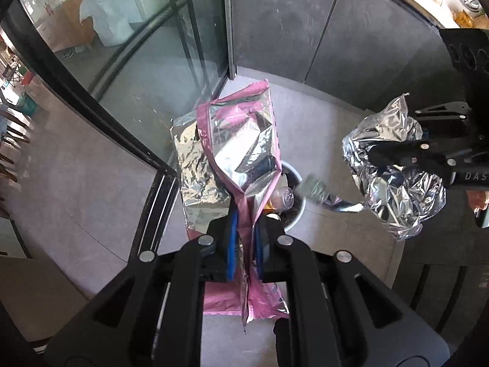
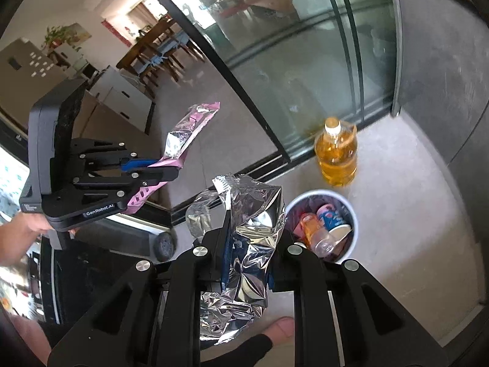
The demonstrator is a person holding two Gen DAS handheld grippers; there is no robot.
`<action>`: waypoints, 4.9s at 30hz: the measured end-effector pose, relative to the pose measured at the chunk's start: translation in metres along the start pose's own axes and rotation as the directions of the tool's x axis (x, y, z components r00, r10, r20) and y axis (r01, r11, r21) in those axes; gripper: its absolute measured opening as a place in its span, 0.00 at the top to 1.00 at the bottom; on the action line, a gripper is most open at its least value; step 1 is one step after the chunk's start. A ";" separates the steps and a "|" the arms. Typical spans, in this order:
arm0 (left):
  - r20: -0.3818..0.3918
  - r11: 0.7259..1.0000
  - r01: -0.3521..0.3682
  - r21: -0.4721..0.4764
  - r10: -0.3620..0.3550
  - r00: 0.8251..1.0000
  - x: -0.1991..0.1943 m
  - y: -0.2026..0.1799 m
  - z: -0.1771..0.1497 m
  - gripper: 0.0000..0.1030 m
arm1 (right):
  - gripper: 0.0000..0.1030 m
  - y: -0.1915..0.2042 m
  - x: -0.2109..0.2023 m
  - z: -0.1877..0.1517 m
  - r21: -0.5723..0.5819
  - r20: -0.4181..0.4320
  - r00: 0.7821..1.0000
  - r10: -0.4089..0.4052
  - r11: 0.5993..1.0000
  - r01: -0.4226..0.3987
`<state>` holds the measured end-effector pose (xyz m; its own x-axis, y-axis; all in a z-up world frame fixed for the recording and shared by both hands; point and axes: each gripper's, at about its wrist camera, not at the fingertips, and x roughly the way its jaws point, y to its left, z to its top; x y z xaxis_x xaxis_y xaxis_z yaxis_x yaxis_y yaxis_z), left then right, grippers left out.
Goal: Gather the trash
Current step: 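Carry the foil in the right gripper and wrapper in the left gripper to the trash bin, then open the right gripper over the bin while the left gripper opens to drop the wrapper, then raise both open grippers away from the bin back toward the counter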
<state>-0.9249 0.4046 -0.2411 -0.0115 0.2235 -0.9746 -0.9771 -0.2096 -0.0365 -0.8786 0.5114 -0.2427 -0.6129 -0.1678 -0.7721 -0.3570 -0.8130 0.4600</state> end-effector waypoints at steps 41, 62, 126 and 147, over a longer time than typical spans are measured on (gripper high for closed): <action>-0.061 0.997 0.061 0.043 -0.058 0.996 0.225 -0.012 -0.031 0.92 | 0.79 -0.157 0.235 -0.081 0.253 -0.116 0.985 -0.124 0.956 0.150; -0.055 0.996 0.065 0.063 -0.061 0.997 0.235 -0.019 -0.026 0.92 | 0.42 -0.172 0.205 -0.057 0.245 -0.002 0.978 -0.208 0.948 0.202; 0.007 0.984 -0.049 0.171 0.049 0.999 0.086 -0.053 0.008 0.16 | 0.32 -0.072 -0.007 -0.067 0.263 0.145 0.983 -0.116 0.962 0.075; 0.140 0.876 0.027 0.482 -0.107 0.984 -0.105 -0.126 0.010 0.16 | 0.31 0.086 -0.213 -0.147 0.460 0.391 0.845 -0.366 0.872 0.166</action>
<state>-0.8029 0.4169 -0.1318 0.0633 0.3756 -0.9246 -0.9585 0.2809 0.0485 -0.6753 0.3957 -0.1029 -0.6621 0.3740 -0.6494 -0.7373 -0.4802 0.4752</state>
